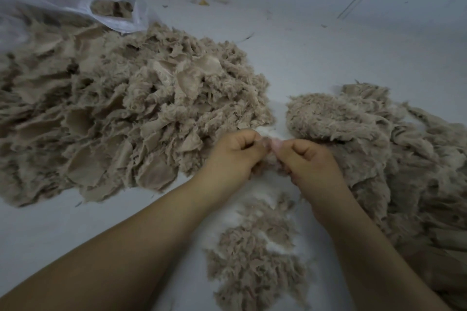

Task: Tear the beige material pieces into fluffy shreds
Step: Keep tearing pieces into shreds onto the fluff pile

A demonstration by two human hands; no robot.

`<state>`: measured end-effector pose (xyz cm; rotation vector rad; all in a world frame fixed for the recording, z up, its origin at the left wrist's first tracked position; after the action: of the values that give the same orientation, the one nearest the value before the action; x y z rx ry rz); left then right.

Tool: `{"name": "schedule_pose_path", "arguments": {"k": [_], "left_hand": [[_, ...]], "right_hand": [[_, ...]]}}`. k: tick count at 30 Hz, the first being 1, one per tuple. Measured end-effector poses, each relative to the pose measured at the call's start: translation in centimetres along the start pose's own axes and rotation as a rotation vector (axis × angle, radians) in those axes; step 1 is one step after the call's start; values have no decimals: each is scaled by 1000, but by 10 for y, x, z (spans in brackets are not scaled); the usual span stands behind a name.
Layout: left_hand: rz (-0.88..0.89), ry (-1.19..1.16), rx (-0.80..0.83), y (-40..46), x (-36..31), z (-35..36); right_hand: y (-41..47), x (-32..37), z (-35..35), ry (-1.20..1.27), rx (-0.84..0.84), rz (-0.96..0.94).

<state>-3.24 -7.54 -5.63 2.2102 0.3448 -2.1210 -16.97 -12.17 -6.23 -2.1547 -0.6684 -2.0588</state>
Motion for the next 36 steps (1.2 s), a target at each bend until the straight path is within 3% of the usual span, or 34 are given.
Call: {"name": "schedule_pose_path", "arguments": {"k": [5,11,16,22,26,30,36], "left_hand": [[-72,-154,-57,4,4,-5],[-67,2,-15,4,1,3],[-166,-274,-106,4,3,-9],[-71,117,16,0,-4,8],[-71,124,35,2,-1,1],[-89,149,213,-1,-1,-7],[-82,346,687,-14,-4,-14]], "right_hand": [[0,-8,-5,-39,-20,-1],[-1,-10,-7,-7,-90,26],[0,-8,-9,-21,-134,63],[-1,-6,-11,-21,-162,50],[-1,-4,-13,-85,-169,20],[-2,-4,-9,-140,-153,-14],[-1,-3,-13,-92,-170,13]]}}
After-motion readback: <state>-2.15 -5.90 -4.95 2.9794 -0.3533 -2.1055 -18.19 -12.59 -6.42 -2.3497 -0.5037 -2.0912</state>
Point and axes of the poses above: each hand's wrist, its own y-axis towards the middle knuckle, its own z-axis out of the palm, x = y × z, the point moved 4 cm from there along y, towards the middle knuckle, and after that the axes turned 10 degrees about -z, right-handed, at the moved point
